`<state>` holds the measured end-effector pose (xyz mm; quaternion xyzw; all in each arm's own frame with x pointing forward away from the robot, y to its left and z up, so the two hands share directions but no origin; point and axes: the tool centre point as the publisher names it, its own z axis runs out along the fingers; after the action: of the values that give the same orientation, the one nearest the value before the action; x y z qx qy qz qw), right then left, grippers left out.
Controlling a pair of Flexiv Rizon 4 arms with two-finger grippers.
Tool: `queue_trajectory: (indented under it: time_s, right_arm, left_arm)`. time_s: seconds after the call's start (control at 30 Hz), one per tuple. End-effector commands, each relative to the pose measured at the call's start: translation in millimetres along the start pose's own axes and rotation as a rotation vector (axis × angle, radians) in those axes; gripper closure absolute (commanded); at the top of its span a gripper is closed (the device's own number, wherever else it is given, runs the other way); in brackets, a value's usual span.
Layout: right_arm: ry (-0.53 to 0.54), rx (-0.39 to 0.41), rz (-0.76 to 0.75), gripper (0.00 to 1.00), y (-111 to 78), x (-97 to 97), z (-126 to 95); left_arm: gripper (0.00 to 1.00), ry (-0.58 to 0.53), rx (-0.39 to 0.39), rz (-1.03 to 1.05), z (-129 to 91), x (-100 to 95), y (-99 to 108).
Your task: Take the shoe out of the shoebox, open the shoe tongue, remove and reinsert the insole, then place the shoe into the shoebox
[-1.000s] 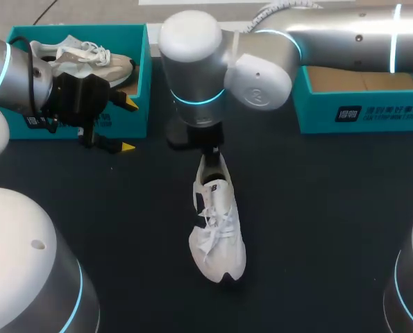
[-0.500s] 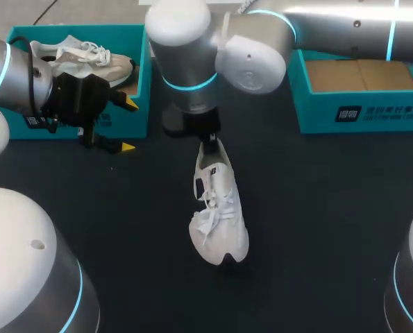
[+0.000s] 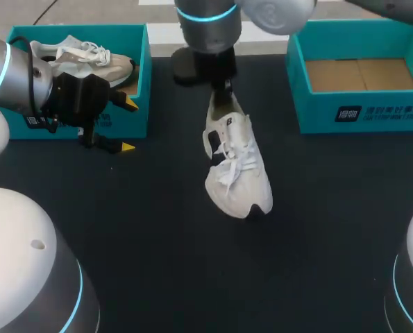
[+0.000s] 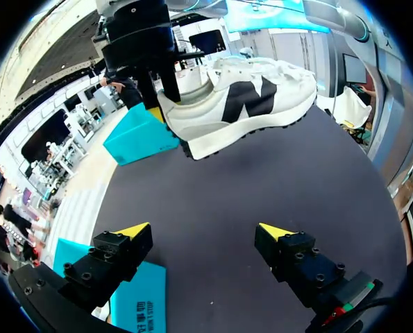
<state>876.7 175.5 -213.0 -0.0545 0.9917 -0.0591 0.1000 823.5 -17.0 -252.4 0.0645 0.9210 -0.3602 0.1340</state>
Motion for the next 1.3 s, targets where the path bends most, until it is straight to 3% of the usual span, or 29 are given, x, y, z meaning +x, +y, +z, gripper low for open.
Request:
queue_trajectory:
  time_s: [0.03,0.17,0.73,0.83,1.1,1.3]
  right_arm:
    - [-0.006,-0.013,-0.003,1.00,-16.0,-0.8,-27]
    - [-0.050,-0.016,0.073,1.00,-23.1,-3.7,-34]
    - [-0.043,-0.023,0.078,1.00,-26.6,-6.1,-31]
    - [-0.040,-0.003,0.046,1.00,-41.6,-18.4,-27]
    - [-0.053,0.077,-0.073,1.00,-102.9,-54.4,-18]
    - [-0.059,0.057,-0.114,1.00,-153.4,-75.2,-12]
  left_arm:
    - [0.00,-0.001,-0.004,0.000,-1,1.1,-1]
    - [0.00,-0.001,-0.004,0.000,-1,1.1,-1]
    - [0.00,-0.001,-0.004,0.000,-1,1.1,-1]
    - [0.00,-0.001,-0.004,0.000,-1,1.1,-1]
    - [0.00,-0.001,-0.004,0.000,-1,1.1,-1]
    - [0.00,-0.001,-0.004,0.000,-1,1.1,-1]
